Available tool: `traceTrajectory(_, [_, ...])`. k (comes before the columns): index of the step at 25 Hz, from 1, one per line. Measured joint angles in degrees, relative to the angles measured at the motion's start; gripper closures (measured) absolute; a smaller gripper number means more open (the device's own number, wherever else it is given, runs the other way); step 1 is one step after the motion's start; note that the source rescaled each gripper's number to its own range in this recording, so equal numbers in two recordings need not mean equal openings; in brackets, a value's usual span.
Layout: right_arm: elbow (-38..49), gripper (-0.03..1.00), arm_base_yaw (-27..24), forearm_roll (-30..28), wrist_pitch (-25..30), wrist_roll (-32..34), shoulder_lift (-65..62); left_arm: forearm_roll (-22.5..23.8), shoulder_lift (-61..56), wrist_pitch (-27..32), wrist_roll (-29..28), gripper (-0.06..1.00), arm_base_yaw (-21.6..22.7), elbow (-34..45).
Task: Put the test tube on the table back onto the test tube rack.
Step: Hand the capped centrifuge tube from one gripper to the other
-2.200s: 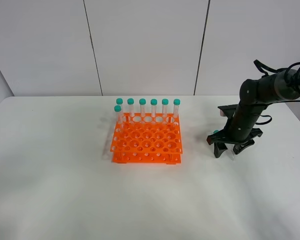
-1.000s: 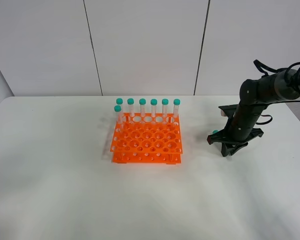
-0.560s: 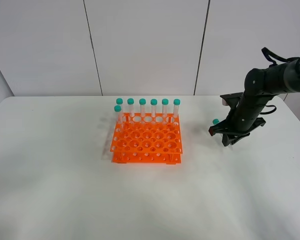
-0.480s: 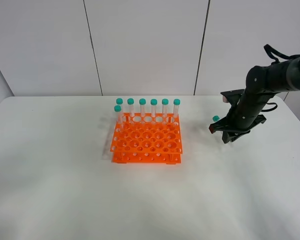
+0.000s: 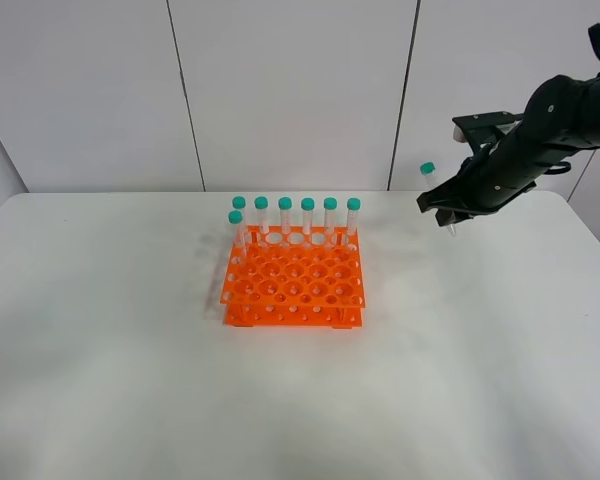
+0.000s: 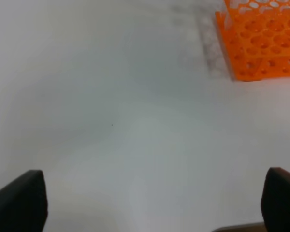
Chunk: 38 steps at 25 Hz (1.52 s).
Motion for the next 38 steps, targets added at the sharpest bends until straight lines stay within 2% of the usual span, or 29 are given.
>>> traceTrajectory(6, [0.0, 0.97, 0.11, 1.17, -0.25, -3.22, -1.43, 0.0, 0.0, 0.0, 0.0, -0.06, 0.0, 0.0])
traceTrajectory(9, [0.0, 0.97, 1.87, -1.11, -0.33, -3.4, -1.47, 0.0, 0.0, 0.0, 0.0, -0.06, 0.0, 0.0])
traceTrajectory(16, [0.0, 0.97, 12.37, -9.98, -3.67, 1.51, -1.47, 0.0, 0.0, 0.0, 0.0, -0.06, 0.0, 0.0])
traceTrajectory(20, [0.0, 0.97, 17.09, -9.98, -8.01, 3.73, -2.02, 0.0, 0.0, 0.0, 0.0, -0.06, 0.0, 0.0])
traceTrajectory(25, [1.51, 0.97, 20.59, -6.71, -16.48, 4.28, -5.01, 0.0, 0.0, 0.0, 0.0, -0.06, 0.0, 0.0])
traceTrajectory(30, [5.37, 0.97, 23.79, -6.41, -23.62, 4.32, -9.16, 0.0, 0.0, 0.0, 0.0, -0.06, 0.0, 0.0])
traceTrajectory(38, [21.37, 0.97, 25.63, -6.02, -46.16, 5.15, -15.11, 0.0, 0.0, 0.0, 0.0, -0.06, 0.0, 0.0])
